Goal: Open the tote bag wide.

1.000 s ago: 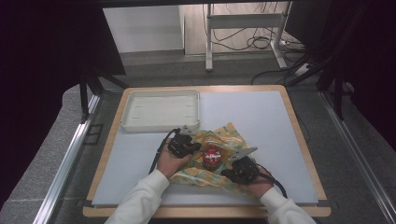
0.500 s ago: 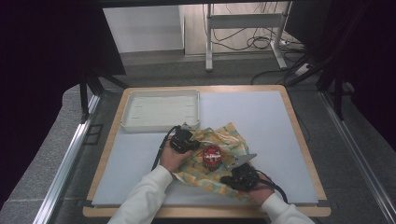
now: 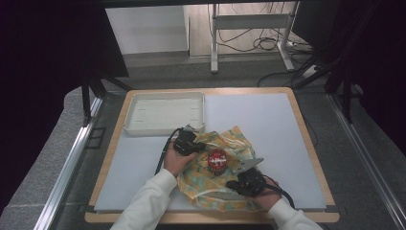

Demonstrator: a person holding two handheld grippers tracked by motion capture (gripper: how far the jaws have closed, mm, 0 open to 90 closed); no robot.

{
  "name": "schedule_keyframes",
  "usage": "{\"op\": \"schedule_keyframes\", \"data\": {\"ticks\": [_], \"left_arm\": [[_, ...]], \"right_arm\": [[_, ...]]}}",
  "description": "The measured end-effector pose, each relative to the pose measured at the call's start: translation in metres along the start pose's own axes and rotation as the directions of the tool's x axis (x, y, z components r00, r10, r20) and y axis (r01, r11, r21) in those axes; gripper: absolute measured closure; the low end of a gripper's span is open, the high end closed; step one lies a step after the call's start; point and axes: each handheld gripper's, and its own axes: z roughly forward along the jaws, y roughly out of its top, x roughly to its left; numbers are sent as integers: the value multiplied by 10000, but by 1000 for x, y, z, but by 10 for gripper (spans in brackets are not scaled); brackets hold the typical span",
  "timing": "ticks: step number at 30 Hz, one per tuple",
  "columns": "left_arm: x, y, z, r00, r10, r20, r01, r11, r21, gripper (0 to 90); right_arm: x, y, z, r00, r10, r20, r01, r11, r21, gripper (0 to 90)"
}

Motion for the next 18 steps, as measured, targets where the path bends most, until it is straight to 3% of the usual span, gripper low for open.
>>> {"op": "schedule_keyframes", "data": {"ticks": [7,18], "left_arm": [[-8,-4,-29,9985,352,431,-331,9982,-491,900],[-24,-17,-70,9924,775,956,-673,9922,-1049,900]], "right_arm": [[-4,5,-17,9998,116,135,-106,9976,-679,873],[-15,16,-46,9984,423,380,-349,9836,-1768,873]]}}
